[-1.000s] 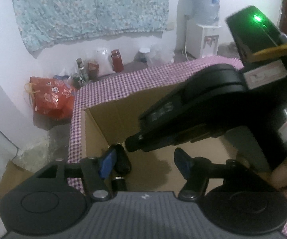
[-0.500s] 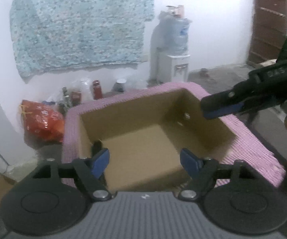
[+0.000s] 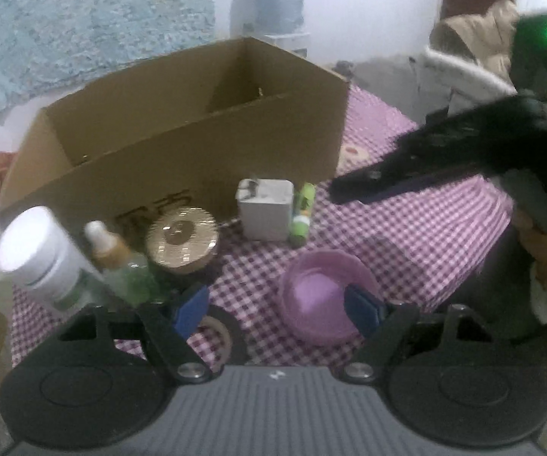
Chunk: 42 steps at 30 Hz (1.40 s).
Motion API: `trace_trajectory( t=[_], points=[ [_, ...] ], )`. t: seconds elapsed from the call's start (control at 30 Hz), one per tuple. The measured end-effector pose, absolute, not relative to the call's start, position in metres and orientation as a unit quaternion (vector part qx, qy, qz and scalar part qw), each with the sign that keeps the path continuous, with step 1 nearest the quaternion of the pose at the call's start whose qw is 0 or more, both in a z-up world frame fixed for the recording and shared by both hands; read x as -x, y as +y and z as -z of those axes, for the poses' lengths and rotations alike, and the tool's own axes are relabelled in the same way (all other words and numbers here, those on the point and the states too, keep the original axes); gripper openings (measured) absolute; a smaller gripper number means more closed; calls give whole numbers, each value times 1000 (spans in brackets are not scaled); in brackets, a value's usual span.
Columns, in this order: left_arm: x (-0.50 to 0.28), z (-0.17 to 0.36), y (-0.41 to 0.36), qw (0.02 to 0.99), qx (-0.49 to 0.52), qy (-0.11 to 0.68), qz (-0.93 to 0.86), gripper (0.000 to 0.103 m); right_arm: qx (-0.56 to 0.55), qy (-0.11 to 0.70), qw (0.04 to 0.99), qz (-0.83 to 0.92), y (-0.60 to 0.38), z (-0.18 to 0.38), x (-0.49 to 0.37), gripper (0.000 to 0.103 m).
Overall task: Organize rigid objects
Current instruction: 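Return the right gripper to the table and grasp the green glue stick, then lift the green glue stick with the right gripper toward the box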
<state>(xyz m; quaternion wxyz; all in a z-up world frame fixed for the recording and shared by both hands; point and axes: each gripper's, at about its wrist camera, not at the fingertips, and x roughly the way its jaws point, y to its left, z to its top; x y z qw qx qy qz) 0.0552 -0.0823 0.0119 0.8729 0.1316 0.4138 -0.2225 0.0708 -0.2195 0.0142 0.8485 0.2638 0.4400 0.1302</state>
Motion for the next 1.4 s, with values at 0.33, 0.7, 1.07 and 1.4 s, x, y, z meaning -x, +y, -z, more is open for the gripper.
trace_trajectory(
  t=[0.33, 0.7, 1.07, 1.4],
  points=[
    [-59, 5, -113, 878, -161, 387, 232, 52, -258, 452, 851, -71, -203, 37, -129, 28],
    [-62, 6, -137, 869, -175, 384, 260, 48, -191, 447, 871, -75, -198, 33, -116, 23],
    [-77, 20, -173, 843, -197, 412, 283, 41, -252, 447, 856, -72, -237, 34, -76, 18],
    [-93, 24, -188, 831, -177, 440, 291, 18, -286, 444, 845, -82, -248, 35, -71, 17]
  ],
)
